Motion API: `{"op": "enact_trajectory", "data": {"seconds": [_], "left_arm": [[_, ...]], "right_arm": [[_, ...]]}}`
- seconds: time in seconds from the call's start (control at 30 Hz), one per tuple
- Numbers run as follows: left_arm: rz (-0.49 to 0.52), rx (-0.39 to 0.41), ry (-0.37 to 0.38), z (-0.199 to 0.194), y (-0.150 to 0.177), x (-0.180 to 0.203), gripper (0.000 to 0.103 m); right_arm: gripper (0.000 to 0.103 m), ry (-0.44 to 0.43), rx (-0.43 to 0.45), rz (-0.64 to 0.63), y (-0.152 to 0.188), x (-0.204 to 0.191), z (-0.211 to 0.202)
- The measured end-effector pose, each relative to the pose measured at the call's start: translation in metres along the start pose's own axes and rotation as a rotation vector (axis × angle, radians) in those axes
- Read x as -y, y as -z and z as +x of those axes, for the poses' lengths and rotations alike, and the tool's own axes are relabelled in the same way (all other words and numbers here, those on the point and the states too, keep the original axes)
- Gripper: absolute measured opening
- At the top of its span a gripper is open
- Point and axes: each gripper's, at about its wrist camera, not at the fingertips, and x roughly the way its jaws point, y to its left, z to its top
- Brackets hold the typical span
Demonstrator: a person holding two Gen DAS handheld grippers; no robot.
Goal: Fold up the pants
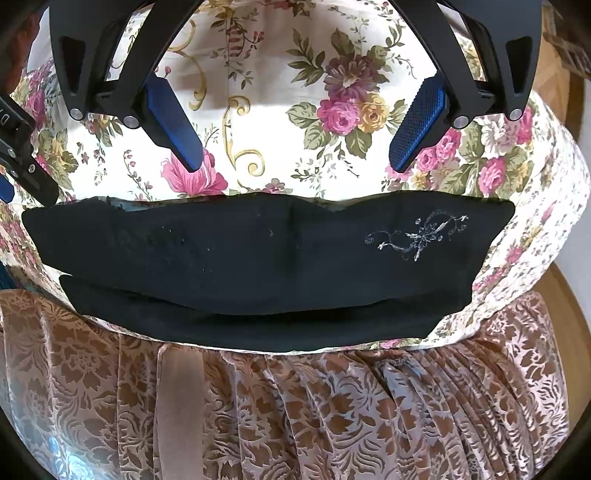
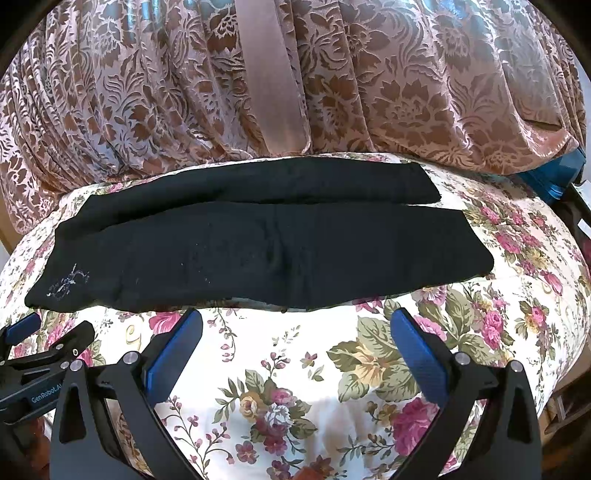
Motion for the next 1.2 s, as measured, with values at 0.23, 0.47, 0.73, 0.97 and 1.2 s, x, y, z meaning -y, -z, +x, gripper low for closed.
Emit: {"op": "enact_trajectory", "data": {"seconds": [0.23, 0.47, 0.73, 0.97, 1.2], "left_arm": [[0.003, -0.014, 0.006, 0.004, -0.001, 0.001, 0.1], [-0.002, -0.025, 0.01, 0.007, -0.003, -0.001, 0.1], [-0.027, -0.045, 0.028, 0.014, -0.003, -0.008, 0.1], [-0.182, -0.101, 0.294, 0.03, 0.0, -0.044, 0.1], [-0.237, -0.059, 0.223, 0.041, 0.008, -0.082, 0.1]], "right_arm": [[0.101, 0.008, -0.003, -0.004, -0.001, -0.001, 0.002], [0.101, 0.011, -0.005, -0.006, -0.001, -0.001, 0.004], [0.101, -0.003, -0.014, 0.026, -0.002, 0.008, 0.012], [0.101, -0.151, 0.057, 0.099, -0.007, 0.034, 0.015], [0.101, -0.165, -0.078, 0.286, -0.005, 0.088, 0.048]]}}
